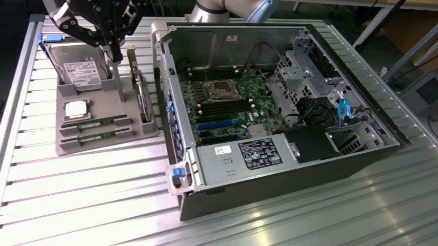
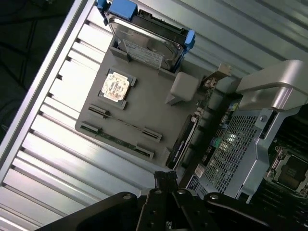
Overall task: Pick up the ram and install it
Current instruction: 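Pick up the ram and move it above insertion slot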
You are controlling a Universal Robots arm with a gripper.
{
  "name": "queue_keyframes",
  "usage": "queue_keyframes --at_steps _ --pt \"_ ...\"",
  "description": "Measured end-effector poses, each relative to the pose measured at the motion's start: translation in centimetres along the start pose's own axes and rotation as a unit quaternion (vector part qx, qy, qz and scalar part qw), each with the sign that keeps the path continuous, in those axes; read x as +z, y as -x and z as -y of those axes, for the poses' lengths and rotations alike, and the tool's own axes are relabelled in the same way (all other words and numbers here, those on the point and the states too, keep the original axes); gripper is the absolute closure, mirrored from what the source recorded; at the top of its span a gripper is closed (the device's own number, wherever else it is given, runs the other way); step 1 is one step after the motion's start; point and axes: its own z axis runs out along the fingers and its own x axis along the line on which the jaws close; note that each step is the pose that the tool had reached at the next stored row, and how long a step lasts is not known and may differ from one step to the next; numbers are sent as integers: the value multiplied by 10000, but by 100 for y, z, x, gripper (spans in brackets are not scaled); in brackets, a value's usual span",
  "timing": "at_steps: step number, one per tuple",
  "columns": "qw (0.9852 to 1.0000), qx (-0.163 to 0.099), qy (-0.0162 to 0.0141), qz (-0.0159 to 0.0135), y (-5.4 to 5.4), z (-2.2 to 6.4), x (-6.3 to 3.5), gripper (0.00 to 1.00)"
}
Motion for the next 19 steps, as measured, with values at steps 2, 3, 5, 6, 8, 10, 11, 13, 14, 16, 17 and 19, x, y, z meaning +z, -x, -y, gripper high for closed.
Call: queue_keyframes --at_steps 2,3,5,6,8,10,11,13,14,16,17,19 --pt "10000 -71 0 -3 0 0 0 90" --pt "10000 -100 1 -4 0 0 0 90" --pt "9999 -163 1 -7 0 0 0 90" --pt "9998 -184 1 -9 0 0 0 90" --pt "9997 -228 1 -10 0 0 0 90" --pt "9996 -276 2 -12 0 0 0 90" --pt "9995 -325 3 -14 0 0 0 90" --pt "9990 -436 4 -19 0 0 0 90" --pt "9988 -487 5 -21 0 0 0 90" --pt "9983 -582 6 -24 0 0 0 90" --pt "9979 -645 7 -27 0 0 0 90" --pt "9973 -727 8 -30 0 0 0 90"
